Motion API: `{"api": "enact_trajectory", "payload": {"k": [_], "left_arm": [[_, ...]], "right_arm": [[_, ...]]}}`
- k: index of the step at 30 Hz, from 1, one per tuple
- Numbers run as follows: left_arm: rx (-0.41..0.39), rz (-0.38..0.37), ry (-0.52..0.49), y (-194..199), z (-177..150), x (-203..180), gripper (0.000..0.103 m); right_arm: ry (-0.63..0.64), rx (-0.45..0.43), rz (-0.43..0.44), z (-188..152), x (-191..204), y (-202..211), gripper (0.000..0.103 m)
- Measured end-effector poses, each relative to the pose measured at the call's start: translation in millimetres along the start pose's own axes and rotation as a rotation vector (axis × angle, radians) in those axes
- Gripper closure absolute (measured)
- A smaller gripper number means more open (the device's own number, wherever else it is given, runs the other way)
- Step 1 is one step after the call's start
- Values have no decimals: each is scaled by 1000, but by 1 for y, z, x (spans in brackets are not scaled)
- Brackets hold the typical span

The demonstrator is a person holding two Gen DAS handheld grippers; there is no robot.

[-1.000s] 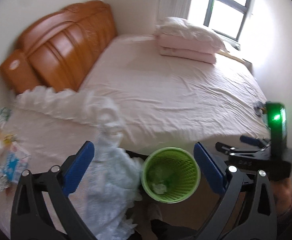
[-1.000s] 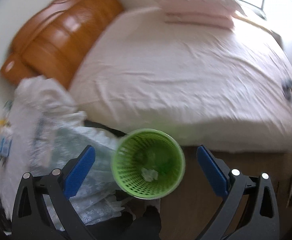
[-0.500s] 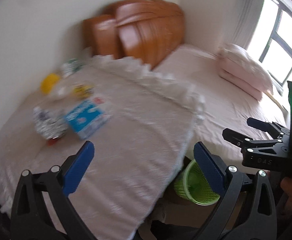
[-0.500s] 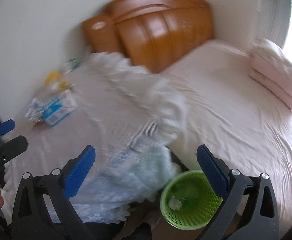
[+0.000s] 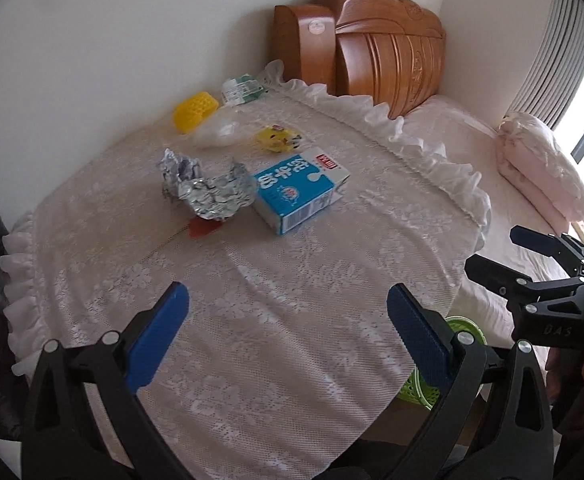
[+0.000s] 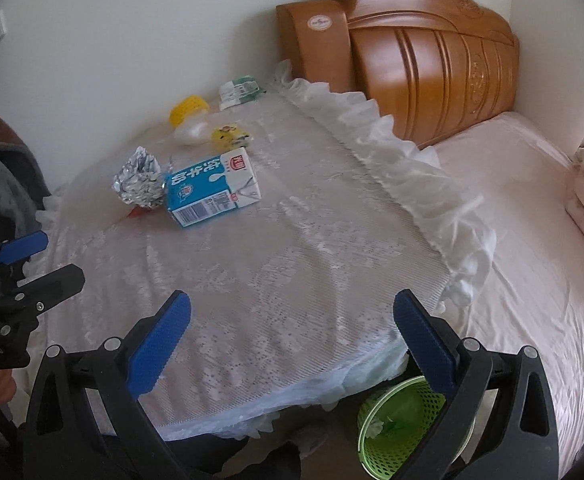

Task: Collect trash
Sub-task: 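Move both empty tools back over the remaining trash on the bed, then grasp the yellow toy packet with the right tool while the left tool grasps crumpled grey paper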

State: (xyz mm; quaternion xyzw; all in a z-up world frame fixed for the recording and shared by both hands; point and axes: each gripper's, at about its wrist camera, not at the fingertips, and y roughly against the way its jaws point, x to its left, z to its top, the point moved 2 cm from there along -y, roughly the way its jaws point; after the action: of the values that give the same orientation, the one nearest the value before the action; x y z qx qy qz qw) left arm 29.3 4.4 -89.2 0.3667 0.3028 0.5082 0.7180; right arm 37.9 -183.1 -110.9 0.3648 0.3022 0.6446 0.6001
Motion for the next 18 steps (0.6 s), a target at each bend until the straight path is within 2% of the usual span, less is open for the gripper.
{"api": "enact_trajectory", "payload": {"k": [7, 12, 18], "left_arm": [[22, -1, 31, -11, 3, 16, 8], [34, 30, 82, -23, 14, 40, 8], [41, 49, 180, -35, 34, 81, 8]], "right_arm": [[-15, 18, 42, 11, -1, -12, 2], [35, 27, 56, 44, 11, -36, 2], [86, 53, 83, 96, 34, -85, 2]]}}
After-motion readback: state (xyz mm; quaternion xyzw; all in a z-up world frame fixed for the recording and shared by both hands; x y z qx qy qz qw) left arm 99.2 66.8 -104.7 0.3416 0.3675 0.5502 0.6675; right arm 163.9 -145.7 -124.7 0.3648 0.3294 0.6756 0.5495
